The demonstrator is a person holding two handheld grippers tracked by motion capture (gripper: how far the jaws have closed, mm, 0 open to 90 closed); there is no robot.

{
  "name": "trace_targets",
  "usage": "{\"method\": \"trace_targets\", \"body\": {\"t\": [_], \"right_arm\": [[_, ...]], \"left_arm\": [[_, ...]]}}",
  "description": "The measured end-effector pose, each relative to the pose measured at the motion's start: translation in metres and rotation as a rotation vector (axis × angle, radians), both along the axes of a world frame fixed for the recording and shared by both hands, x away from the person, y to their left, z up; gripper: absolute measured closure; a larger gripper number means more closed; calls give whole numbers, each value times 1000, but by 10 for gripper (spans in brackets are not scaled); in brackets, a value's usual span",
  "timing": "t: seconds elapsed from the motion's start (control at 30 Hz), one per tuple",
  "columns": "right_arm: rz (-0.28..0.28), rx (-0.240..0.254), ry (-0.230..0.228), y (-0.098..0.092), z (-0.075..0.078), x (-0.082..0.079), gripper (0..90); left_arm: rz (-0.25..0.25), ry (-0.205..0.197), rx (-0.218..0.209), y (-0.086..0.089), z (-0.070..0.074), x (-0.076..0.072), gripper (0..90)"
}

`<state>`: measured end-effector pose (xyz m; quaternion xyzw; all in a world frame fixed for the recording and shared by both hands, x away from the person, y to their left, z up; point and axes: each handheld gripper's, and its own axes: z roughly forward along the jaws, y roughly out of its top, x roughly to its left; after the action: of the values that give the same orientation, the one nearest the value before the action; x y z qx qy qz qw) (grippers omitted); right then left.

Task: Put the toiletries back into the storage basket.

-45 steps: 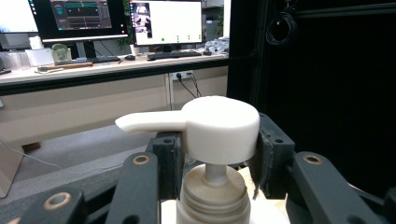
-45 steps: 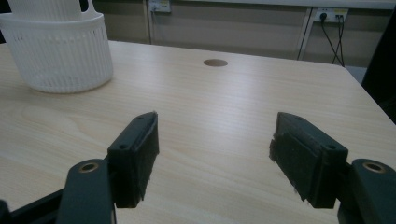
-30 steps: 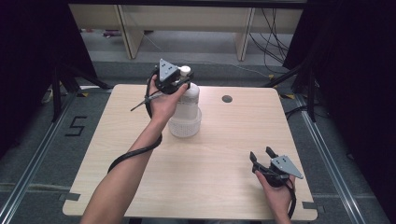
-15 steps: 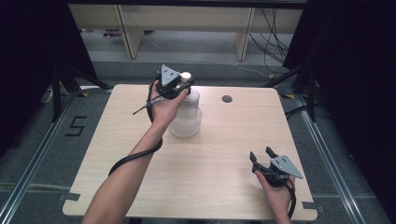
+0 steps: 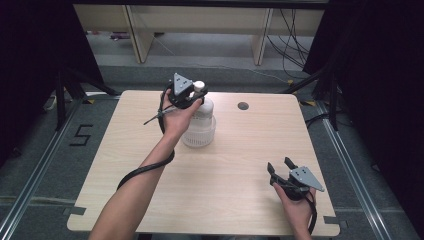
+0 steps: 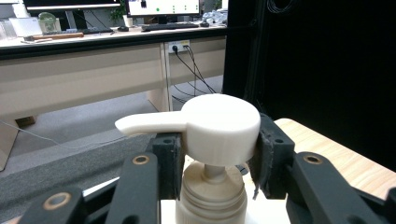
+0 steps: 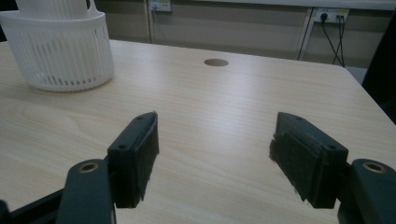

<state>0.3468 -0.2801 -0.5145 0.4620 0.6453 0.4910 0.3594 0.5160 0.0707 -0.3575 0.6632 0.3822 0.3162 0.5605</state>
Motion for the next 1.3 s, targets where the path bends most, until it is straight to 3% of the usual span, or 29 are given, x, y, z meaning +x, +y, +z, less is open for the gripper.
{"method": "trace_targets", "body": {"t": [0.07,0.1,0.13,0.27,0.4,0.47,1.03,1.07,1.17,1.2,1.23,1.3], "right_arm": [[-2,13,14,1,1,-1,322],[-4,-7,6,-1,1,-1,322],[-13,33,24,2,1,-2,322],[-3,-7,5,-1,1,-1,322],[-3,-6,2,-1,1,-1,322],[2,17,5,1,0,0,322],[-4,4,-8,1,0,0,321],[-9,38,15,3,0,-2,321],[-12,33,11,3,0,-2,321],[-7,11,-4,1,0,-1,321],[-12,35,13,3,0,-2,321],[0,26,2,2,0,-1,321]], "left_arm": [[-2,1,0,0,-1,0,591],[-2,1,1,-1,-1,0,591],[-2,4,3,0,-2,-1,591],[-1,9,1,0,-4,-1,591],[1,12,1,1,-6,0,591],[1,12,2,1,-6,0,591],[27,14,-2,5,-7,-2,589],[31,17,-4,6,-7,-2,588],[39,17,-4,7,-8,-2,587],[41,17,-7,8,-8,-3,587],[43,17,-10,9,-8,-3,588],[41,16,-13,10,-9,-3,587]]}}
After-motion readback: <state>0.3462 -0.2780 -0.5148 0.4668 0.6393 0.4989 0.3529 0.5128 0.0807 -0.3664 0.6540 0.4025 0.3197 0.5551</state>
